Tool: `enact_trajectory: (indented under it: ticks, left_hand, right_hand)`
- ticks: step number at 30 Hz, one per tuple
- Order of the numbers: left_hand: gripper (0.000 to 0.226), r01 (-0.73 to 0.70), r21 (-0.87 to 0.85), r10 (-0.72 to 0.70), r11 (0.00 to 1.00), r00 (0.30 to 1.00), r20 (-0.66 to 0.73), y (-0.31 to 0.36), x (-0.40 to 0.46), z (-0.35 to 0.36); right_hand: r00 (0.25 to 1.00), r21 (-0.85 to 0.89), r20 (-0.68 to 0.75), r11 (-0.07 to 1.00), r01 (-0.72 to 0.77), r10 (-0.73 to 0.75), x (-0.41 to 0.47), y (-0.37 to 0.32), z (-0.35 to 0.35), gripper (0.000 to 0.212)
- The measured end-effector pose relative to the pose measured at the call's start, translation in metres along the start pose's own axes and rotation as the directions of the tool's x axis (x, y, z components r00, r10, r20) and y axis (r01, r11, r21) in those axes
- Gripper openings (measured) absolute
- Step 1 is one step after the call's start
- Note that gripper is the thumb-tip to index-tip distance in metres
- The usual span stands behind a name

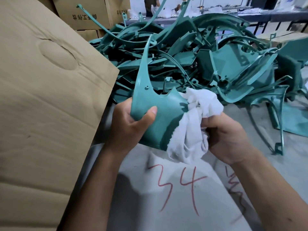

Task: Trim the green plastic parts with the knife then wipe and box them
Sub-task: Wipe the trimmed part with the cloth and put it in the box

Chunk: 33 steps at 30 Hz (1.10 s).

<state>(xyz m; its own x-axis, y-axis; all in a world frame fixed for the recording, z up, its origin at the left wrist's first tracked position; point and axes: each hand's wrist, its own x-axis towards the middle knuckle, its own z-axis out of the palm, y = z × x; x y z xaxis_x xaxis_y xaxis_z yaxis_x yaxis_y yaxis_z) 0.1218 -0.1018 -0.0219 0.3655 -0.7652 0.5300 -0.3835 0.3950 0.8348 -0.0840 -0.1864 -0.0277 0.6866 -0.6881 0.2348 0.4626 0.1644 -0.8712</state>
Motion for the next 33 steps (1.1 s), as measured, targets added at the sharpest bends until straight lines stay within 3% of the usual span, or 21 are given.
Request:
enact_trajectory:
  ticks: [1, 3, 5, 7, 9, 10, 11, 12, 13, 15, 18, 20, 22, 24, 25, 28, 30, 31, 33]
  left_hand:
    - [0.006, -0.022, 0.051, 0.023, 0.998, 1.000, -0.020, -0.001, 0.000, 0.000]
    - [0.008, -0.068, 0.161, 0.075, 0.985, 0.997, -0.037, -0.006, 0.000, 0.002]
    - [0.012, -0.083, 0.214, 0.098, 0.973, 0.993, -0.059, -0.009, 0.000, 0.004]
    - [0.012, -0.077, 0.171, 0.096, 0.982, 0.990, -0.107, -0.011, 0.001, 0.008]
    - [0.021, 0.029, -0.082, -0.046, 0.996, 0.975, -0.217, -0.017, 0.002, 0.014]
    - [0.025, 0.117, -0.325, -0.196, 0.939, 0.955, -0.224, -0.020, 0.001, 0.019]
    - [0.028, 0.212, -0.551, -0.339, 0.807, 0.930, -0.139, -0.022, -0.001, 0.027]
    - [0.039, 0.284, -0.660, -0.416, 0.695, 0.908, -0.047, -0.022, -0.004, 0.037]
    - [0.050, 0.329, -0.681, -0.444, 0.654, 0.896, 0.007, -0.023, -0.007, 0.047]
    - [0.051, 0.299, -0.549, -0.386, 0.780, 0.921, -0.046, -0.019, -0.013, 0.064]
    - [0.026, 0.125, -0.374, -0.211, 0.919, 0.957, -0.200, -0.014, -0.011, 0.059]
    - [0.023, 0.060, -0.413, -0.196, 0.909, 0.935, -0.296, -0.009, -0.004, 0.044]
    - [0.041, 0.020, -0.554, -0.250, 0.833, 0.906, -0.343, -0.006, 0.003, 0.027]
    - [0.051, 0.031, -0.626, -0.257, 0.779, 0.927, -0.273, -0.007, 0.007, 0.019]
    - [0.047, 0.066, -0.598, -0.248, 0.799, 0.941, -0.229, -0.009, 0.007, 0.018]
    - [0.036, 0.204, -0.440, -0.277, 0.875, 0.955, -0.106, -0.017, -0.002, 0.031]
    - [0.034, 0.241, -0.452, -0.308, 0.859, 0.948, -0.081, -0.019, -0.009, 0.050]
    - [0.036, 0.251, -0.485, -0.325, 0.838, 0.943, -0.074, -0.020, -0.012, 0.058]
    - [0.041, 0.269, -0.531, -0.369, 0.804, 0.925, -0.091, -0.022, -0.014, 0.067]
  right_hand:
    - [0.999, 0.014, -0.006, 0.999, -0.034, 0.034, -0.001, 0.001, -0.001, 0.027]
    - [1.000, -0.253, -0.006, 0.967, -0.018, 0.016, -0.003, 0.007, -0.001, 0.034]
    - [0.996, -0.594, -0.012, 0.801, 0.068, -0.093, -0.003, 0.013, 0.007, 0.033]
    - [0.968, -0.665, -0.033, 0.729, 0.165, -0.250, 0.002, 0.015, 0.012, 0.039]
    - [0.921, -0.607, -0.106, 0.758, 0.238, -0.374, 0.006, 0.019, 0.011, 0.048]
    - [0.902, -0.556, -0.178, 0.796, 0.239, -0.395, 0.007, 0.021, 0.011, 0.047]
    - [0.877, -0.519, -0.259, 0.824, 0.227, -0.404, 0.008, 0.023, 0.010, 0.046]
    - [0.856, -0.495, -0.313, 0.840, 0.223, -0.412, 0.009, 0.025, 0.010, 0.044]
    - [0.834, -0.502, -0.339, 0.833, 0.231, -0.436, 0.010, 0.029, 0.008, 0.042]
    - [0.814, -0.530, -0.350, 0.814, 0.237, -0.464, 0.008, 0.029, 0.007, 0.038]
    - [0.894, -0.607, -0.277, 0.786, 0.122, -0.352, 0.007, 0.024, 0.000, 0.033]
    - [0.949, -0.787, -0.162, 0.616, 0.041, -0.269, 0.005, 0.018, -0.013, 0.011]
    - [0.945, -0.865, -0.143, 0.502, 0.025, -0.294, 0.007, 0.017, -0.017, 0.018]
    - [0.884, -0.848, -0.179, 0.524, 0.084, -0.432, 0.009, 0.019, -0.010, 0.021]
    - [0.841, -0.814, -0.210, 0.565, 0.132, -0.499, 0.010, 0.021, -0.006, 0.021]
    - [0.763, -0.623, -0.403, 0.762, 0.176, -0.506, 0.009, 0.028, 0.003, 0.016]
    - [0.725, -0.615, -0.439, 0.765, 0.189, -0.531, 0.007, 0.029, 0.013, 0.025]
    - [0.732, -0.578, -0.427, 0.783, 0.230, -0.530, 0.005, 0.032, 0.018, 0.027]
    - [0.826, -0.354, -0.380, 0.890, 0.286, -0.416, 0.004, 0.033, 0.028, 0.035]
